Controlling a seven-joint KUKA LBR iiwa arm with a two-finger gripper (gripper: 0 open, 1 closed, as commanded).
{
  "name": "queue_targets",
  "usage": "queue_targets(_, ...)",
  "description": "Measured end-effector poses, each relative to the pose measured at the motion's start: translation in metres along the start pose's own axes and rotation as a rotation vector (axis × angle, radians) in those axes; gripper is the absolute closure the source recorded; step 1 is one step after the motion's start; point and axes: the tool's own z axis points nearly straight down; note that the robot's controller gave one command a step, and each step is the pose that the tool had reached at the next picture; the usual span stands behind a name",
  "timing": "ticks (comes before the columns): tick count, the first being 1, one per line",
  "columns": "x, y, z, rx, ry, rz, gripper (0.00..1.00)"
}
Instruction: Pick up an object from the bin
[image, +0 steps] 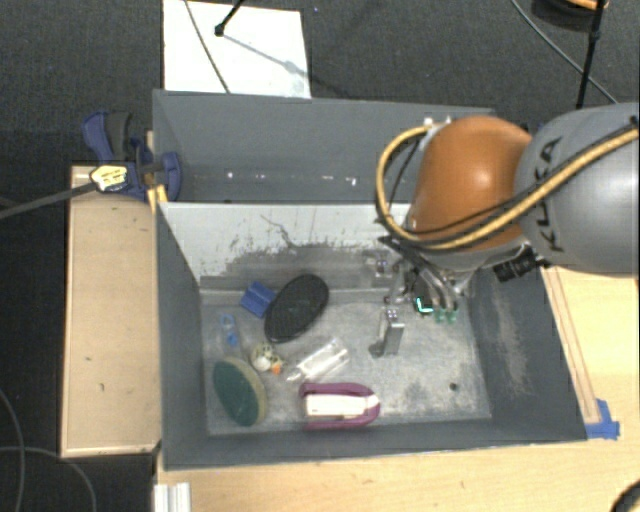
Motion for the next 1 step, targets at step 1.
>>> queue_targets(1, -0.0054, 0.0424, 0.1227, 0.001, -0.013, -0.337, 0.0)
